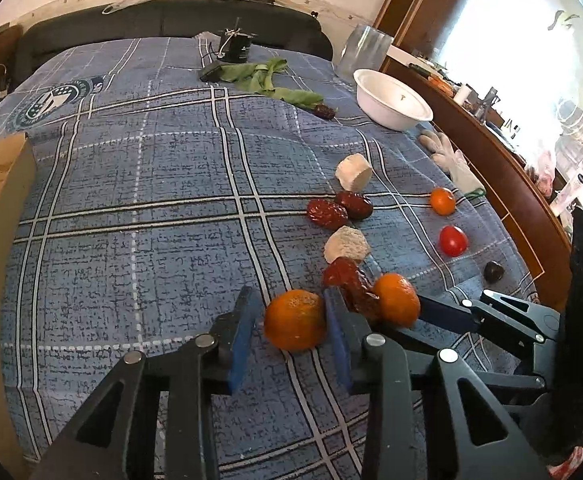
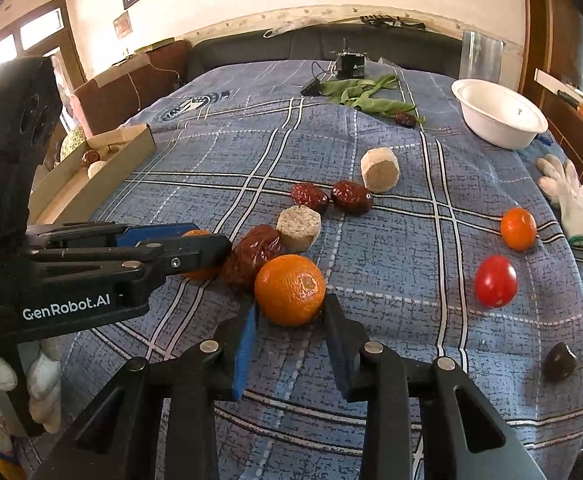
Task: Organize fruits
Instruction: 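Move both tools back to the tangerines on the table, then grasp a small tangerine with the left tool while the right tool grasps a large tangerine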
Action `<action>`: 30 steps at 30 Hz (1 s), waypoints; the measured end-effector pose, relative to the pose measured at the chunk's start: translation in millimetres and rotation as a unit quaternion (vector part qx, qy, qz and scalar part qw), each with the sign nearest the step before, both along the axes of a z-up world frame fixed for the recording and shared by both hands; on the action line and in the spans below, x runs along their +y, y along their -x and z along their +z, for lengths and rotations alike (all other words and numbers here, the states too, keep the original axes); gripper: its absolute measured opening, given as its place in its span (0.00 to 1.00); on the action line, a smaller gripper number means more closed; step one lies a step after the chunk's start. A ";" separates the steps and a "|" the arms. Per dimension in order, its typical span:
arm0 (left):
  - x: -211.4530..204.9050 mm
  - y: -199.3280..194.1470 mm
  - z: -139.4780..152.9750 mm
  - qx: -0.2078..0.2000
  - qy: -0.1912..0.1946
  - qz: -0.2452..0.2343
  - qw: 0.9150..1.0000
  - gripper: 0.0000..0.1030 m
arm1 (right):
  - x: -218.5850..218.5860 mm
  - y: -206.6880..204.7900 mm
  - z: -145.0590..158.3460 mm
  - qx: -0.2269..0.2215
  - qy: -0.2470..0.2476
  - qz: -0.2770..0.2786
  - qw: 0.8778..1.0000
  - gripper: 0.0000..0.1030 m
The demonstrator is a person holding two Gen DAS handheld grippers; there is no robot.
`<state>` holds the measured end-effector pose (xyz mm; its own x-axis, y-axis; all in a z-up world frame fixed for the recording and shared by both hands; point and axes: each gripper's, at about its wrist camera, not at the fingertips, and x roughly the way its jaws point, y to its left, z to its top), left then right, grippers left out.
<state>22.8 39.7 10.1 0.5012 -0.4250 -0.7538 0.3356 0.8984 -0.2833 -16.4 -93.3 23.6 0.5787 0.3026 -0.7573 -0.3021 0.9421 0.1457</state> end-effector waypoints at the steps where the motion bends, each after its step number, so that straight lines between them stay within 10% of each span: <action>1: -1.7 0.7 0.1 -0.003 -0.005 -0.001 1.000 0.33 | -0.8 -0.4 -0.1 0.001 -0.003 0.000 1.000 0.34; 9: -14.9 11.6 3.1 -0.040 -0.046 -0.016 0.998 0.26 | -5.9 -0.9 0.1 0.002 -0.010 -0.012 1.000 0.33; 16: 19.1 34.0 27.0 -0.044 0.009 0.009 0.999 0.26 | -8.4 10.8 6.9 0.010 -0.013 -0.027 0.999 0.33; 21: 88.4 53.3 60.1 -0.043 0.041 0.048 0.997 0.26 | 5.0 29.2 34.1 -0.009 -0.021 -0.013 1.000 0.33; 30: 229.4 12.6 78.1 -0.014 -0.037 0.193 0.980 0.26 | 106.5 9.2 88.6 -0.021 -0.078 0.099 0.992 0.33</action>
<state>10.3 269.1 88.2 0.6351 -0.1435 -0.7590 -0.0275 0.9778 -0.2079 -25.6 13.3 112.2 0.5260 0.5252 -0.6690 -0.4871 0.8308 0.2692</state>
